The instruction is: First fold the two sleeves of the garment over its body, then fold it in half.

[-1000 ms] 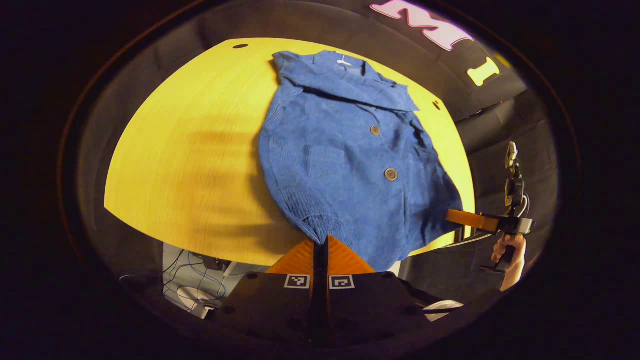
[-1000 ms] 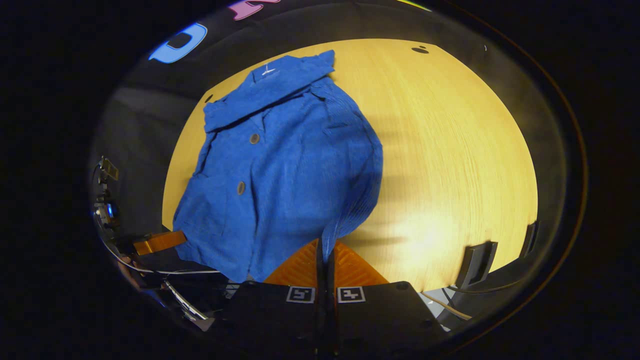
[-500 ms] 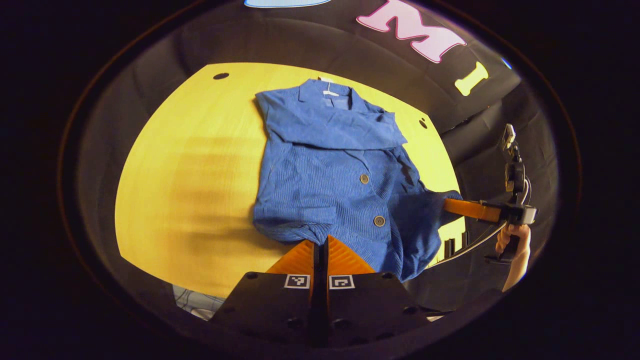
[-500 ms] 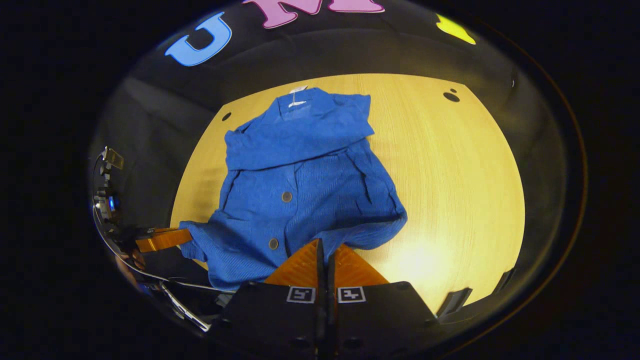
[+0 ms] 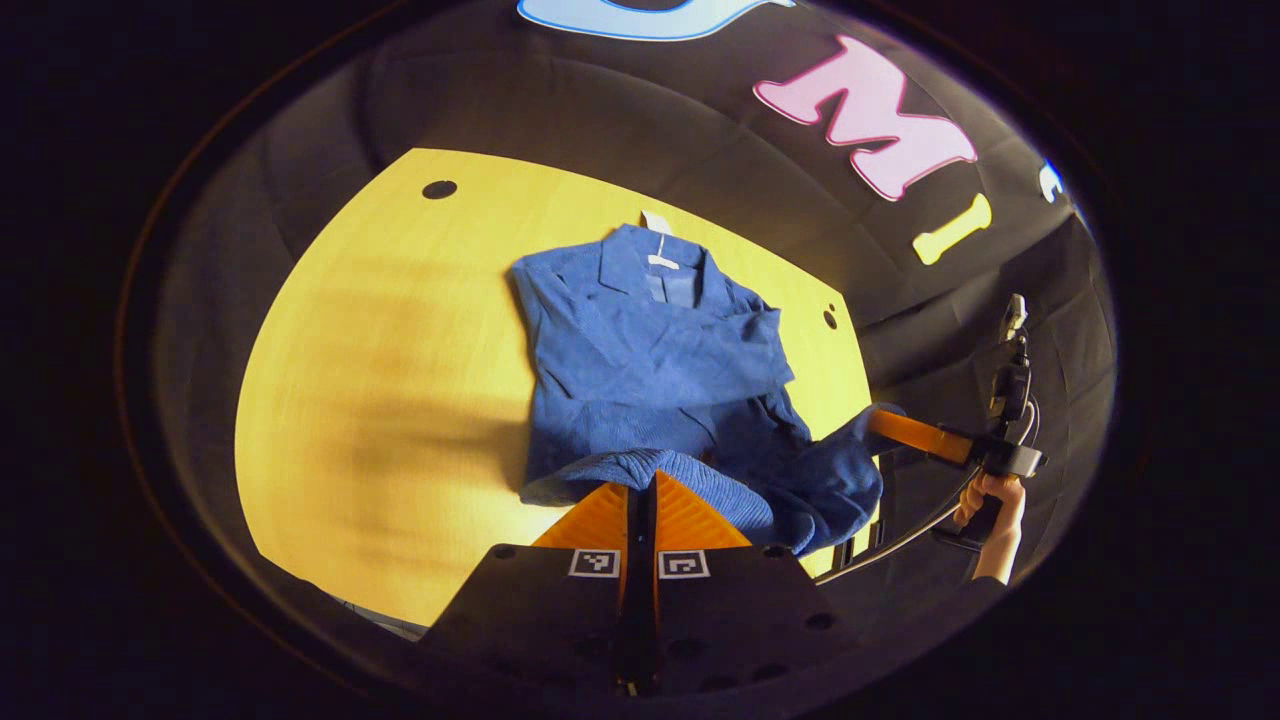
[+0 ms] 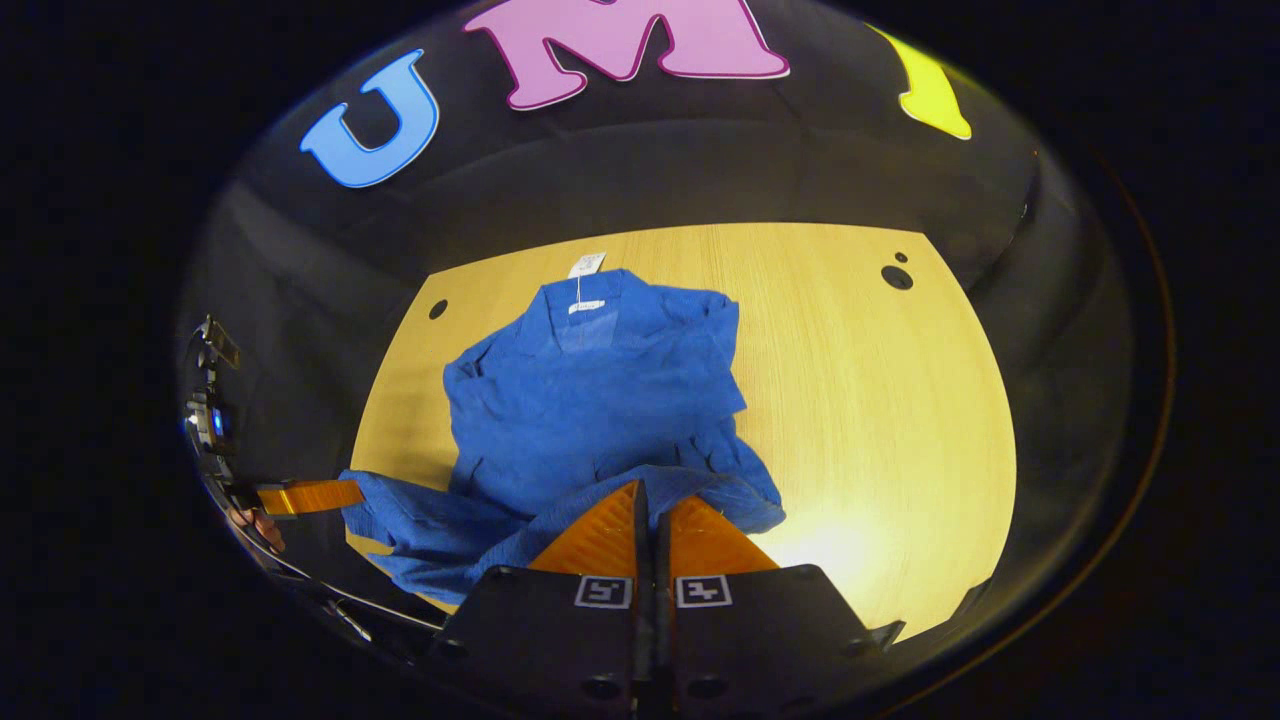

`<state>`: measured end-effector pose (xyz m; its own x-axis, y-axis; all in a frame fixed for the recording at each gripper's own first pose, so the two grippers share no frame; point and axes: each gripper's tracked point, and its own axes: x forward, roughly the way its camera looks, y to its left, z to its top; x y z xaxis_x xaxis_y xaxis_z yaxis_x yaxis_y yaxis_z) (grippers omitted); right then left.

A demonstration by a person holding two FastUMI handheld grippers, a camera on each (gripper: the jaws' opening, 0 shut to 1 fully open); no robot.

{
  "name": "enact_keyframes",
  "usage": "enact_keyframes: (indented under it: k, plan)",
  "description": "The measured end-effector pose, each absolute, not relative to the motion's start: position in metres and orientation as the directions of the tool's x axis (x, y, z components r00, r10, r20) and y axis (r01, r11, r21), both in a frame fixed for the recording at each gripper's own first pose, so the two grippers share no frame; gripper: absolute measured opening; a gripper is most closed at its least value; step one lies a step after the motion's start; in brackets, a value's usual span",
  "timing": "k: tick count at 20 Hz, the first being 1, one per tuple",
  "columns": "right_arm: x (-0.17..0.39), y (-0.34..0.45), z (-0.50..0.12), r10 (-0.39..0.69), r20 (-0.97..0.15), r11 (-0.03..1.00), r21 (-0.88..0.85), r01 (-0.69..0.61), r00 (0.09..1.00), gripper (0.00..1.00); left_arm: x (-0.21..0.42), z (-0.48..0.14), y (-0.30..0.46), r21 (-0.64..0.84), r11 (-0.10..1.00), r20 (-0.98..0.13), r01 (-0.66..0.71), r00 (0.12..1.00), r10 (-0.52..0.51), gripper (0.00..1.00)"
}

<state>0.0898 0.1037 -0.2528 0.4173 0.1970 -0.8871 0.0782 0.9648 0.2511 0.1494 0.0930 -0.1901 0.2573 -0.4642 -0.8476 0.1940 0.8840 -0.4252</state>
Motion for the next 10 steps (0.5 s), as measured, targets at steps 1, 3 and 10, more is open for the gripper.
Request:
enact_keyframes:
  k: [1, 3, 10]
  plan:
    - [0.105, 0.101, -0.252, 0.192, -0.886, 0.966, 0.246, 0.077, 0.422, 0.02, 0.160, -0.187, 0.096, -0.425, 0.887, -0.848, 0.179, 0.264, -0.460, 0.00]
    - [0.138, 0.097, -0.253, 0.190, -0.881, 0.967, 0.245, 0.073, 0.433, 0.02, 0.186, -0.183, 0.098, -0.438, 0.890, -0.845, 0.131, 0.277, -0.457, 0.00]
    - [0.261, 0.078, -0.301, 0.209, -0.875, 0.948, 0.292, 0.131, 0.437, 0.01, 0.306, -0.195, 0.092, -0.475, 0.879, -0.840, -0.038, 0.318, -0.440, 0.00]
